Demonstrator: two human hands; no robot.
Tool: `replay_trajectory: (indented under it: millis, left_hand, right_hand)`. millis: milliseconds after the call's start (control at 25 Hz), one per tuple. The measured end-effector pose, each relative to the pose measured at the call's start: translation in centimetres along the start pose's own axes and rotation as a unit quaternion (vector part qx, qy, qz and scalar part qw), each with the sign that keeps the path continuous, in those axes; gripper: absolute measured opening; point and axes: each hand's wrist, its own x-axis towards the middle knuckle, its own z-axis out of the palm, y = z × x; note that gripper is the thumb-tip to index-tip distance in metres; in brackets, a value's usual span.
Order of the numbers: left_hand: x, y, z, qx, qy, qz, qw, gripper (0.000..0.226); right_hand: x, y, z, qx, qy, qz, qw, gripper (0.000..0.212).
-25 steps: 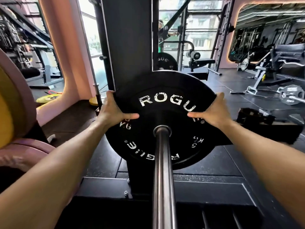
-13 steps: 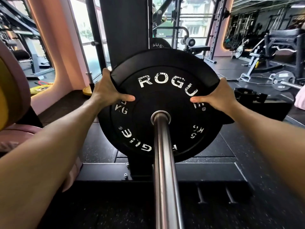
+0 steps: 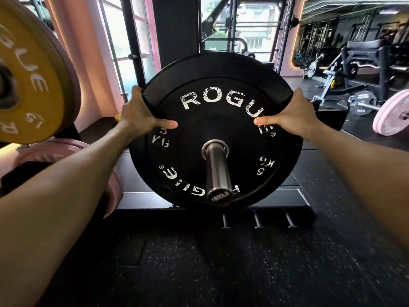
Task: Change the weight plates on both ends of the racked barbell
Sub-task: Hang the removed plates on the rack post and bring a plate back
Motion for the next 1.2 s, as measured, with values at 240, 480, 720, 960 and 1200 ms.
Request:
replay_trajectory:
  millis: [240,480,720,960,1200]
  left_hand:
    - [-7.8,1.1,-4.1,-0.019,-0.014,0.004,1.0,0.101]
    - [-12.5,2.7,-6.9,-0.013,-0.035,0.004,0.999,0.1]
    - [-14.5,4.2,-9.0,0.0,-0.052,0.01,0.999,0.095]
    - [-14.2,7.8,-13.7,-0.012,-0.043,0.02,0.999,0.089]
    - [-7.6,16.5,-19.9,-0.057,-0.066,0.098,0.991,0.072]
  right_hand:
    - [-7.9,-1.9,-4.1,0.007,-0.022,0.007,1.0,0.088]
    - [-12.4,-3.0,-7.0,-0.029,-0.037,0.009,0.999,0.096]
    - [-14.4,-3.8,-8.7,-0.047,-0.053,0.01,0.997,0.12]
    - [-13.7,-7.6,-12.4,-0.04,-0.043,-0.05,0.997,0.113]
    - [-6.4,-14.1,-19.1,-0.042,-0.053,-0.129,0.989,0.1]
